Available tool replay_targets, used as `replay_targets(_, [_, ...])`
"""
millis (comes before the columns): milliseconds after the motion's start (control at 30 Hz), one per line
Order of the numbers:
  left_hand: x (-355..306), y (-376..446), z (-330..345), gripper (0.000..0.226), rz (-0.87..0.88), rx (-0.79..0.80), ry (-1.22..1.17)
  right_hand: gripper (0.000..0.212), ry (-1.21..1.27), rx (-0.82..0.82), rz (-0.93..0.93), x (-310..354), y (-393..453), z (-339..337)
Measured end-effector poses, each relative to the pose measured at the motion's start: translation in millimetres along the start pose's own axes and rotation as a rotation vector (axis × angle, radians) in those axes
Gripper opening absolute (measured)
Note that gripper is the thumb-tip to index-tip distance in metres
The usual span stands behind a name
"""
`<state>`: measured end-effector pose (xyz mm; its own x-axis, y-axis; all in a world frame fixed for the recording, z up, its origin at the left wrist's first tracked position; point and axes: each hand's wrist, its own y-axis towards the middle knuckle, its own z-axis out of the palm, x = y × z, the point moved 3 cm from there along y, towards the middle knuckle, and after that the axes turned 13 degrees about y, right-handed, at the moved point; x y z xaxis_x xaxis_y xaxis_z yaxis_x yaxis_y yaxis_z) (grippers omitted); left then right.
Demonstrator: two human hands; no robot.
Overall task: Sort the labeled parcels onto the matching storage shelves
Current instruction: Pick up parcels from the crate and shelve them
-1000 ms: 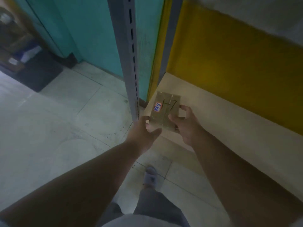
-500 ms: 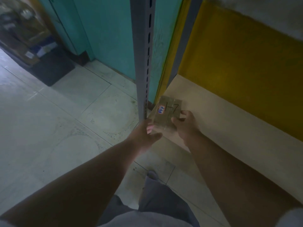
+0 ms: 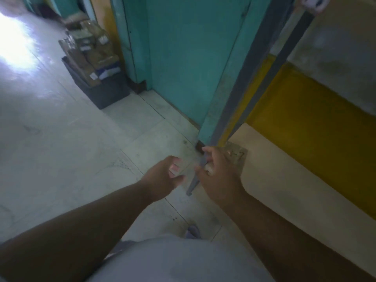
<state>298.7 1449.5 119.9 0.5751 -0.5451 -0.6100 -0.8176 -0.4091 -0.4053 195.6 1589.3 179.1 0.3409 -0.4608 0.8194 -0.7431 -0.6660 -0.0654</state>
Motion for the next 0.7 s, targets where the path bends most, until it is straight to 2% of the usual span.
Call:
replay_targets(133, [66.7, -26.4, -54.6, 0.049, -0.012, -0.102, 0.031, 0.045, 0.01, 0.045, -0.091, 65.1, 12.5, 59.0])
replay_targets(433, [247.5, -65.5, -214.9, 0.05, -0.177, -0.306, 0.07, 0.047, 0.056, 0.153, -0.281, 227.5, 76.4, 230.5])
replay_targets(533, [288.4, -53.9, -252.6, 0.051, -0.232, -0.318, 0.042, 0.047, 0.046, 0.179, -0.291, 266.0, 110.3, 264.2])
replay_targets(700, [340.0, 14.0, -316.9, 0.052, -0.298, -0.382, -0.027, 0.048, 0.022, 0.234, -0.338, 306.2, 199.8, 313.5])
